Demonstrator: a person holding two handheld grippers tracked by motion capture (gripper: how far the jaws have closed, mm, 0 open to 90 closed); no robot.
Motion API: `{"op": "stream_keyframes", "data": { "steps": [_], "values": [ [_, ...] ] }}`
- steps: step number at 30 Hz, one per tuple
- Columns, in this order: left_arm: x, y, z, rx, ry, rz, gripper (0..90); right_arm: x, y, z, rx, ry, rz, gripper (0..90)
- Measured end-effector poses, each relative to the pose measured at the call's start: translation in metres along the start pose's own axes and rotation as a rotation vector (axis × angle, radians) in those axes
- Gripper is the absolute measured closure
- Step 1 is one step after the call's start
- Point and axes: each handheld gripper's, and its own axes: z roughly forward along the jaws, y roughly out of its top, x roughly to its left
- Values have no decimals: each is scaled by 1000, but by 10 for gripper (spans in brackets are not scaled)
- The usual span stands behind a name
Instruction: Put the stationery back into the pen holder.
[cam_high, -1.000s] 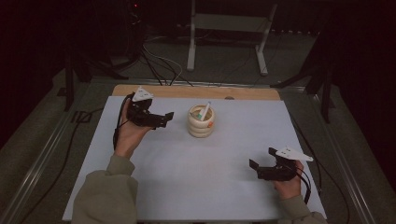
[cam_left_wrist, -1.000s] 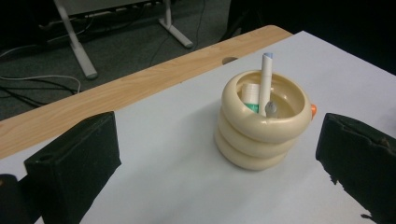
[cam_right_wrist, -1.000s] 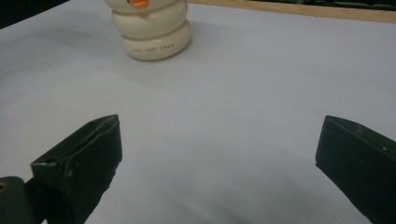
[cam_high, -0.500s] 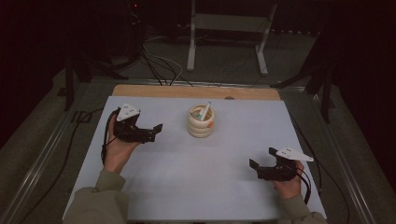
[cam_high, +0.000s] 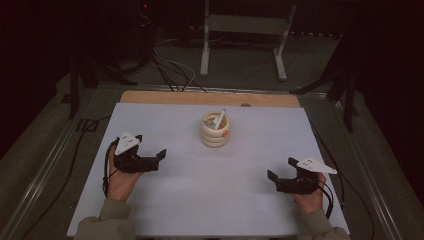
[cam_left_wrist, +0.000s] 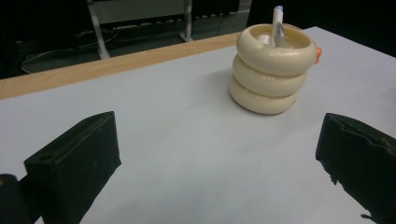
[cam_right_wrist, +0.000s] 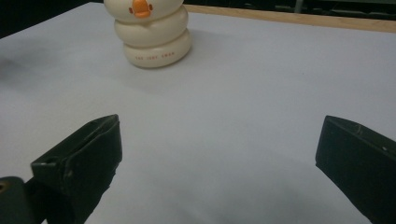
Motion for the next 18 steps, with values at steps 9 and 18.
{"op": "stream_keyframes", "data": {
  "steps": [9, 18],
  "values": [
    [1, -20, -14, -19, 18, -7, 3, -1, 0, -2, -17, -1, 2, 6],
    [3, -36, -27, -38, 51, -5, 3, 0, 1, -4, -44, -10, -2, 6]
  ]
}}
